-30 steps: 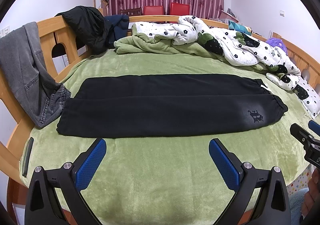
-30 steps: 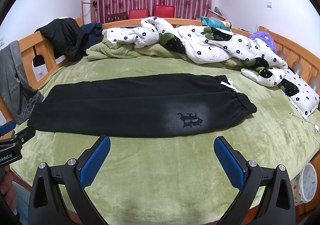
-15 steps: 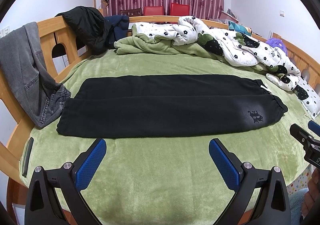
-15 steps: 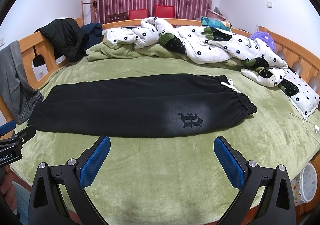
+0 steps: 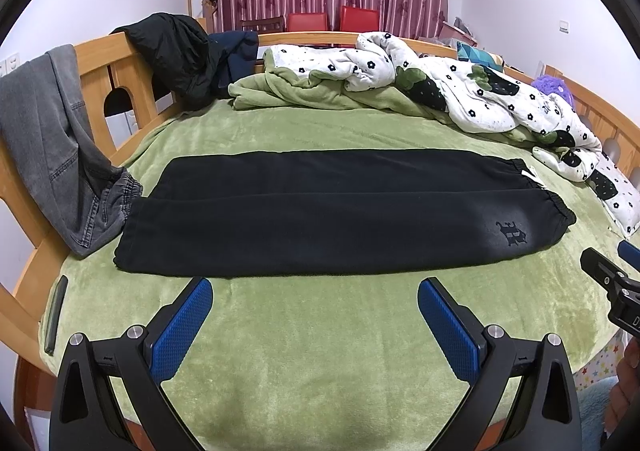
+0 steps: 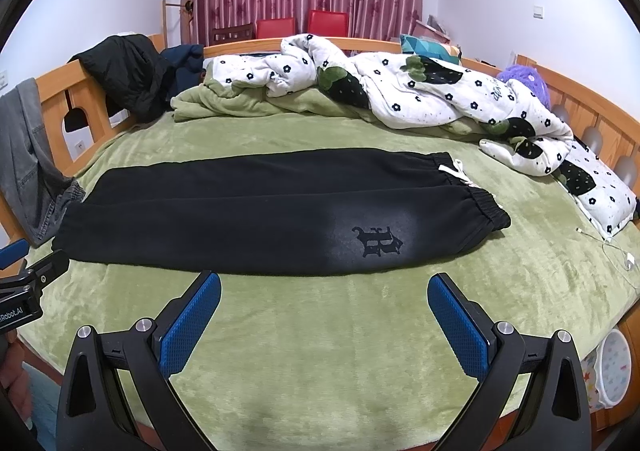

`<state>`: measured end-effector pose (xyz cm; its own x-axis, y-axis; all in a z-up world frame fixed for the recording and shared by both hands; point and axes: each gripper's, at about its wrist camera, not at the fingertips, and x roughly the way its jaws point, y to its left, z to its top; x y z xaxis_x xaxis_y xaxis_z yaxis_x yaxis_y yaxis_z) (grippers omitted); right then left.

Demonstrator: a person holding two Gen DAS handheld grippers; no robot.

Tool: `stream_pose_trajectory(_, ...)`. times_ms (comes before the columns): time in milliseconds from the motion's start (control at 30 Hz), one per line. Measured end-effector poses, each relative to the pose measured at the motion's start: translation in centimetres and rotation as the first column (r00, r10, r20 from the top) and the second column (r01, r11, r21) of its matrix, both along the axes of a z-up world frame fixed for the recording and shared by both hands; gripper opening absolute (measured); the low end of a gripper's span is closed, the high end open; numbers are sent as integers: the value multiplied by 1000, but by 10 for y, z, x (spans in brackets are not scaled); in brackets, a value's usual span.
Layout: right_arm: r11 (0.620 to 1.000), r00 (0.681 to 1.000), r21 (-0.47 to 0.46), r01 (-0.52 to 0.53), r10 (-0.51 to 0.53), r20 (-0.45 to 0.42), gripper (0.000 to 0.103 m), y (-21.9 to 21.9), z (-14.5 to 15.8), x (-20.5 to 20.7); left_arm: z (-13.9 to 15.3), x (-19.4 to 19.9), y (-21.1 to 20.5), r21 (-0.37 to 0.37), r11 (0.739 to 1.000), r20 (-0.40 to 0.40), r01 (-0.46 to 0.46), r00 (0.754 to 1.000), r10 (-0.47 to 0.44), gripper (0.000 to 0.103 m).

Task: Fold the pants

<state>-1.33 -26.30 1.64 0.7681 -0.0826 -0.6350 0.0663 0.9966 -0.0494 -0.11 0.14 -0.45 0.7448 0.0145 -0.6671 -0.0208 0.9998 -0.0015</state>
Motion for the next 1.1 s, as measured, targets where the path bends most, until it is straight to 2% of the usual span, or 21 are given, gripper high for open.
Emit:
stream_pose_trajectory(433, 1000, 999, -15, 5, -4, 46, 101, 0, 3, -7, -4, 8, -8, 20, 1000, 15, -10, 1000, 10, 103)
stream_pose_trajectory(567, 999, 995, 15, -32, 31, 91, 101, 1, 7, -9, -6, 16, -11, 14, 1000, 8, -11, 1000, 11, 103)
stream_pose_trajectory(733, 994, 994, 87, -68, 60, 93, 98, -3, 13, 7, -3, 30, -12, -40, 999, 12, -5, 1000, 5, 103)
stream_pose_trajectory(767, 991, 994, 110, -79, 70, 84, 98, -5, 16, 13, -2, 33, -13, -34, 999, 10, -1, 1000, 1, 103)
stream_pose_trajectory(833, 989, 994, 125, -76, 66, 84, 98, -13, 24, 23, 3, 45, -14, 27, 1000, 14, 6, 1000, -6, 103)
stream_pose_trajectory(867, 990, 994, 121, -70, 59, 93, 98, -17, 27, 28, 6, 52, -11, 66, 998, 19, -12, 1000, 11, 103)
stream_pose_trajectory(933, 991, 992, 110, -74, 63, 105, 98, -29, 33, 38, 10, 61, 1, 93, 995, 40, -44, 998, 40, 103)
stream_pose_trajectory(1000, 993, 992, 91, -73, 63, 113, 98, -45, 36, 47, 11, 71, 20, 93, 994, 52, -52, 998, 47, 103)
stream_pose_trajectory(1100, 996, 994, 73, -56, 48, 101, 98, -74, 29, 63, -6, 89, 56, 71, 994, 7, -86, 996, 86, 103)
